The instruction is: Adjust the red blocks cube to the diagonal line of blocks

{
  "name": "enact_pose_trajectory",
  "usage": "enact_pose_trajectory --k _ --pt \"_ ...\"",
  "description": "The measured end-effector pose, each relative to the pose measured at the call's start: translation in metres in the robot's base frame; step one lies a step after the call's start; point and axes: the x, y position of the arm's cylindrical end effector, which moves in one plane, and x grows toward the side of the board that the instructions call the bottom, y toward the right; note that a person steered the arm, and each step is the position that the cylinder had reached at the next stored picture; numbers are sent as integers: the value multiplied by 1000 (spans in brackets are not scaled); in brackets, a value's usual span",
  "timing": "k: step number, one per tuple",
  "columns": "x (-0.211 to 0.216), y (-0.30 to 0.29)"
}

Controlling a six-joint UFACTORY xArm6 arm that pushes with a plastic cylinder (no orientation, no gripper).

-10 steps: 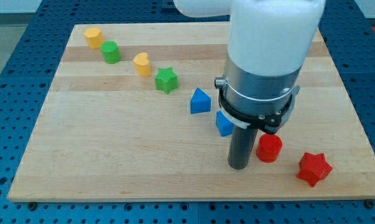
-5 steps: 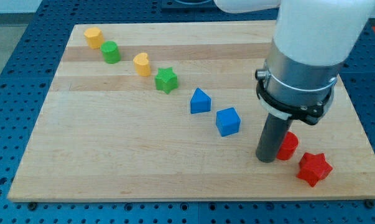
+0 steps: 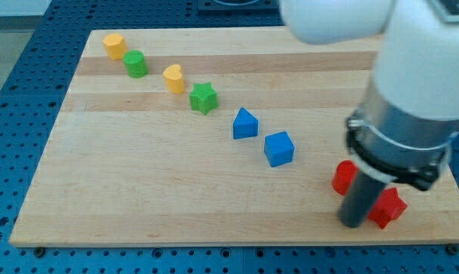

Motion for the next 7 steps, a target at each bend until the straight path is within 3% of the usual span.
enact_pose_trajectory --k 1,2,4,6,7 --pt "0 18" --pt "0 0" --pt "-9 -121" --pt "-73 -132" --pt "-78 -132"
